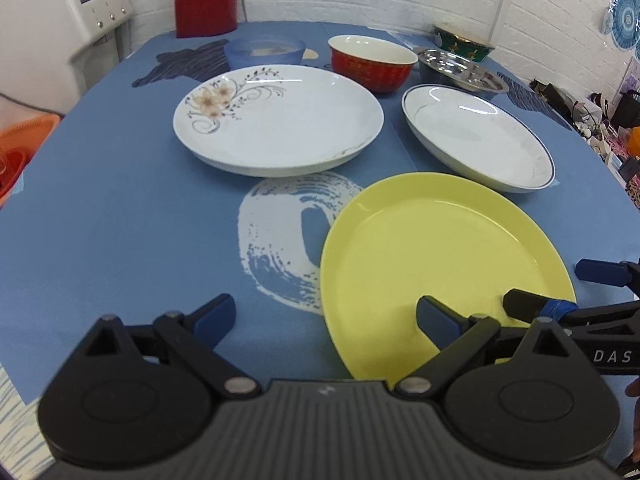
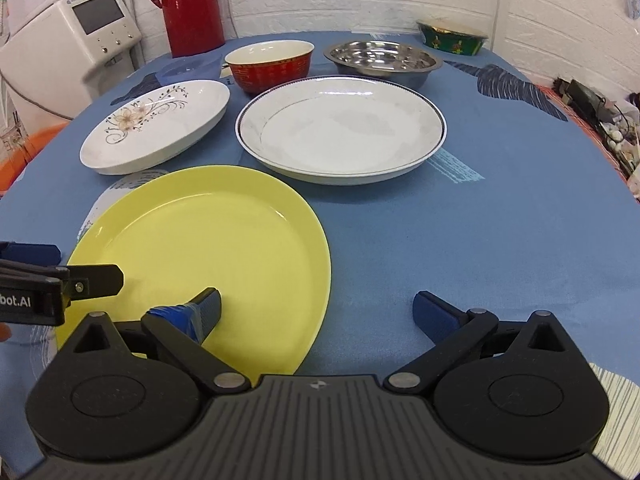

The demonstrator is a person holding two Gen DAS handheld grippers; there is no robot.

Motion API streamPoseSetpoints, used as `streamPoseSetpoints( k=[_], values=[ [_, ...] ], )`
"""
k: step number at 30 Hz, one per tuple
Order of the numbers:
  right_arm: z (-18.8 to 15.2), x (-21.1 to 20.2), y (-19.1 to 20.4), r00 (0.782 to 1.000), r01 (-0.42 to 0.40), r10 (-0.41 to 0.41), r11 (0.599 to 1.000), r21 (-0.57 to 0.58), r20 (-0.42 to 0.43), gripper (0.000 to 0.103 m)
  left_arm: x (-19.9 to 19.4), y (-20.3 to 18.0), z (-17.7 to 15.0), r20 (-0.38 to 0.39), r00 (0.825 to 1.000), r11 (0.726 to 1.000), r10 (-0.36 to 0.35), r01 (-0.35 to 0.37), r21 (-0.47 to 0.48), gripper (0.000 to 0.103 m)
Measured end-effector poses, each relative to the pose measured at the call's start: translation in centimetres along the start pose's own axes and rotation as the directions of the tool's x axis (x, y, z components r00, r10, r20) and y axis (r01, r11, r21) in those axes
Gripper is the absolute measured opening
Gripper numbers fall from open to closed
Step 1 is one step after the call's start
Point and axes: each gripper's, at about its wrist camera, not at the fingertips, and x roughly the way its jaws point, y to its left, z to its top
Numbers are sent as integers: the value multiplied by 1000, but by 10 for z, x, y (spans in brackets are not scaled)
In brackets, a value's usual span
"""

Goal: Organize plates and bowls
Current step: 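Move the left tool to the yellow plate rim and close on it, then carry the yellow plate with the left tool toward the white floral plate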

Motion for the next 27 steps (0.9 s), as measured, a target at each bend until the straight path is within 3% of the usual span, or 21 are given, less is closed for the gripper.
streamPoseSetpoints(
  k=[5,8,11,12,14,16,20,27],
  values=[
    [9,0,3,998,-18,18,1000,-5,-64,90,1,-9,-3,7,1000,999,15,-15,39,96],
    [2,-2,10,996,-85,83,994,-69,-32,86,0,-10,-6,34,999,999,7,-9,48,87],
    [-1,-3,13,995,-100,100,990,-98,-7,82,-4,-15,-5,56,998,997,-27,22,75,60],
    [-1,-5,13,994,-111,111,988,-105,-4,77,-5,-17,-5,60,998,996,-35,30,81,49],
    [-1,-9,16,992,-123,124,986,-109,6,55,-5,-18,-3,62,997,997,-34,30,66,46],
    [-2,-11,18,993,-113,114,989,-96,12,48,-6,-15,-3,61,997,998,-43,41,39,28],
    [-5,-20,25,994,-98,101,993,-73,33,47,-25,0,-5,78,996,999,-41,41,6,28],
    [-2,-30,70,978,-187,196,976,-113,77,47,-53,53,-17,87,992,995,93,-90,-41,28]
  ],
)
